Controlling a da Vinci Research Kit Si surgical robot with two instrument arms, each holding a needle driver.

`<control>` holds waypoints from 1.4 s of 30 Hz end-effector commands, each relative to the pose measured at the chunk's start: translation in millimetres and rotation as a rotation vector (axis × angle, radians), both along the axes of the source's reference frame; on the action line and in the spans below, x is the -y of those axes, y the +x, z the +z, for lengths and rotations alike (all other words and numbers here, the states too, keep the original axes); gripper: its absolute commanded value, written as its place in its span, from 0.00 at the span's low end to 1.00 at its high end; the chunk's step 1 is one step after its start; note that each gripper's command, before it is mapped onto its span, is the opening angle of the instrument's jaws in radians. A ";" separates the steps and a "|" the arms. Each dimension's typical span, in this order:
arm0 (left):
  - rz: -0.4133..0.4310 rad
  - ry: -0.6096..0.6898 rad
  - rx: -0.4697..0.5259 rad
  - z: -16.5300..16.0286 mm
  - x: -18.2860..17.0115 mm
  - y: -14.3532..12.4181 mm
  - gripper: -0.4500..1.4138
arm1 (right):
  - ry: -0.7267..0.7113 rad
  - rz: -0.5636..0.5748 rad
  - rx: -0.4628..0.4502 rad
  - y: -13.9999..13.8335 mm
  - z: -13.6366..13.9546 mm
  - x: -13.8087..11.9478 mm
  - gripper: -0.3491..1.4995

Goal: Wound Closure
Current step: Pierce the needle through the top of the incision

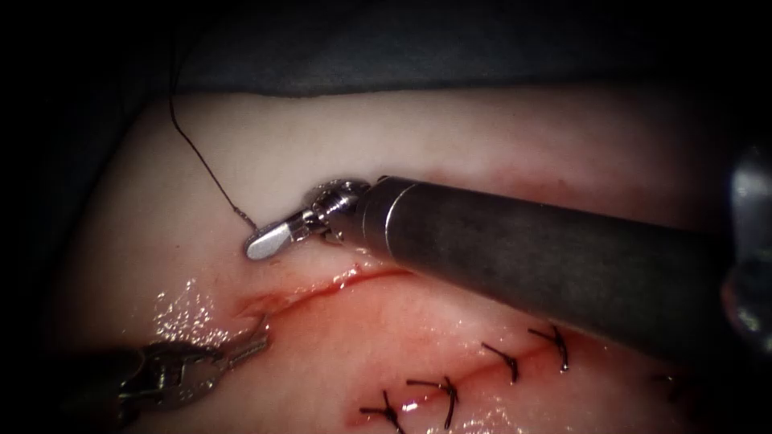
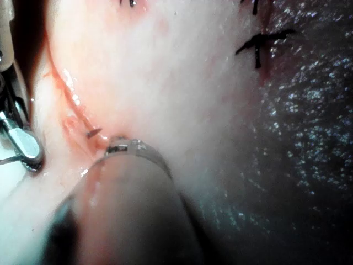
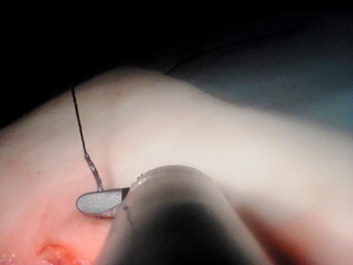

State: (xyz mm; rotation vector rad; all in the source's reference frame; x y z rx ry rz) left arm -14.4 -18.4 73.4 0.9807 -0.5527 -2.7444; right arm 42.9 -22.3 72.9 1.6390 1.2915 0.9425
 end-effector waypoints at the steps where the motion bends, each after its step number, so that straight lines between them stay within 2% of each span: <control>1: 0.000 -0.002 0.001 0.4 -0.3 -0.6 0.00 | -0.014 0.048 0.017 1.0 0.6 -1.7 0.56; 2: -0.001 -0.003 -0.002 0.4 -0.3 -0.5 0.00 | -0.010 0.070 0.033 1.0 0.8 -2.3 0.74; 4: -0.001 -0.004 -0.004 0.4 -0.3 -0.3 0.00 | -0.031 0.122 0.068 0.7 1.3 -3.5 0.86; 8: -0.003 -0.006 -0.011 0.3 -0.2 0.4 0.00 | -0.083 0.195 0.106 -0.4 2.2 -5.7 0.90; 12: -0.005 -0.011 -0.025 0.1 -0.1 1.7 0.00 | -0.182 0.276 0.148 -1.6 3.1 -7.3 0.88; 14: -0.007 -0.014 -0.033 0.0 0.0 2.5 0.00 | -0.277 0.314 0.193 -2.4 3.5 -7.9 0.85; 15: -0.007 -0.014 -0.033 0.0 0.0 2.5 0.00 | -0.277 0.314 0.193 -2.4 3.5 -7.9 0.85; 20: -0.009 -0.016 -0.040 0.0 0.1 3.0 0.00 | -0.490 0.326 0.289 -2.9 3.1 -8.2 0.84; 26: -0.013 -0.017 -0.039 0.0 0.1 2.8 0.00 | -0.620 0.335 0.377 -3.0 1.8 -7.7 0.85; 28: -0.013 -0.017 -0.040 0.0 0.1 2.8 0.00 | -0.637 0.336 0.400 -3.1 1.1 -7.2 0.84; 30: -0.013 -0.018 -0.040 0.0 0.2 2.8 0.00 | -0.668 0.336 0.432 -3.2 0.3 -6.7 0.76; 37: -0.014 -0.019 -0.041 0.0 0.3 2.8 0.00 | -0.846 0.373 0.612 -3.7 -1.5 -5.8 0.76; 41: -0.014 -0.020 -0.041 0.1 0.3 2.8 0.00 | -0.910 0.390 0.712 -4.3 -2.6 -5.9 0.69; 42: -0.014 -0.020 -0.041 0.1 0.3 2.8 0.00 | -0.910 0.390 0.712 -4.3 -2.6 -5.9 0.69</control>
